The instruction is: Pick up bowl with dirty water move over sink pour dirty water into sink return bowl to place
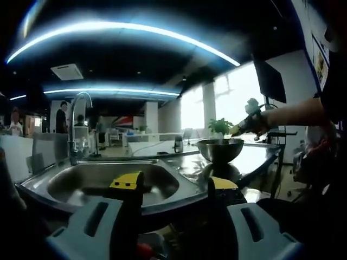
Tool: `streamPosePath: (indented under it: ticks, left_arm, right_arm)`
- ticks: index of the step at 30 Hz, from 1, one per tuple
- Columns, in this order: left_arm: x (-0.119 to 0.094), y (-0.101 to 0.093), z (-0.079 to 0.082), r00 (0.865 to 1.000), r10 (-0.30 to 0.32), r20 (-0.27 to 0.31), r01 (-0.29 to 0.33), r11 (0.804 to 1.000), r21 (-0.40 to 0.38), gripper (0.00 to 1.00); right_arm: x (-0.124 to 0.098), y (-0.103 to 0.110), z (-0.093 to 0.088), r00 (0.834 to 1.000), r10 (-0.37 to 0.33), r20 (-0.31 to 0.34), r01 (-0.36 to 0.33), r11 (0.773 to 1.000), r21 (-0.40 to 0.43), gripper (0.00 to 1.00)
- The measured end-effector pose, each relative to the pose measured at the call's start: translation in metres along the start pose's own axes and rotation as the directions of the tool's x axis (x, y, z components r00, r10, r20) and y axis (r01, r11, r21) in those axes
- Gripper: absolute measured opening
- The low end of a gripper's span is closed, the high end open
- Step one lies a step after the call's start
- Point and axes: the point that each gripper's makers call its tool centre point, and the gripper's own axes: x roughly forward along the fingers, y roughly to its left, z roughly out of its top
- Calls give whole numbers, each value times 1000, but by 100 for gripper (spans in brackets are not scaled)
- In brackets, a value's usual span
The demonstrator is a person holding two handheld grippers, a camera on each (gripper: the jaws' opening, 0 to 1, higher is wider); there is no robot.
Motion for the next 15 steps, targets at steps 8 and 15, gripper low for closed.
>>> streamPosePath:
  ticks: [8,15]
  left_arm:
    - [4,2,6,1000,-10,-6,10,1000,-5,47]
    - [10,-4,11,1000,-30,-3,30,1000,1,47]
  right_arm:
    - [-51,40,0,981,108,161,-73,974,-213,30]
    - [-91,47,-13,950,151,273,-61,948,-312,36]
